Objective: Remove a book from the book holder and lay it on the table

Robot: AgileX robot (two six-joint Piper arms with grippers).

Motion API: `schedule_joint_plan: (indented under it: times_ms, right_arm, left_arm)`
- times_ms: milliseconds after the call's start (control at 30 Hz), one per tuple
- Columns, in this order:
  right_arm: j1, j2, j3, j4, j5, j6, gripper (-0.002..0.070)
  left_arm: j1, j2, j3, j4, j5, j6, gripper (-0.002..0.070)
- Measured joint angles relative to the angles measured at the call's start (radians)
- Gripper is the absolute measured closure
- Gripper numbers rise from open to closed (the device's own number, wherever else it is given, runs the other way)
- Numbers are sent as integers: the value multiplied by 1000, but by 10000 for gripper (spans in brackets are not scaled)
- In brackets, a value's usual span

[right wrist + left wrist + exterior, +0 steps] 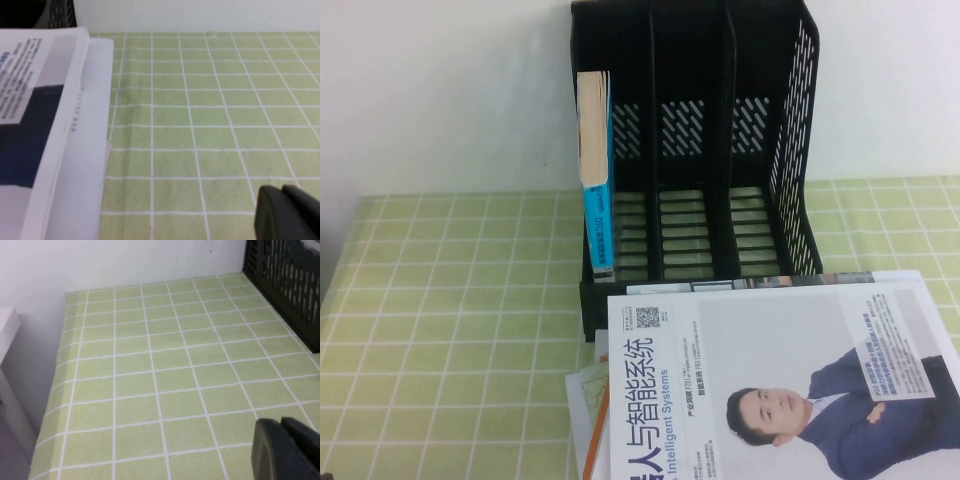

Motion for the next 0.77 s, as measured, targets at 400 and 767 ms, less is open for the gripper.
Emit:
schedule_joint_plan:
  times_ms: [400, 767]
  right_arm:
    - [-2, -4, 0, -2, 5, 29, 678]
    - [-2, -4, 0, -2, 5, 42, 678]
  left_arm:
    - [0, 0, 0, 0, 0, 0, 678]
    - [0, 0, 0, 0, 0, 0, 678]
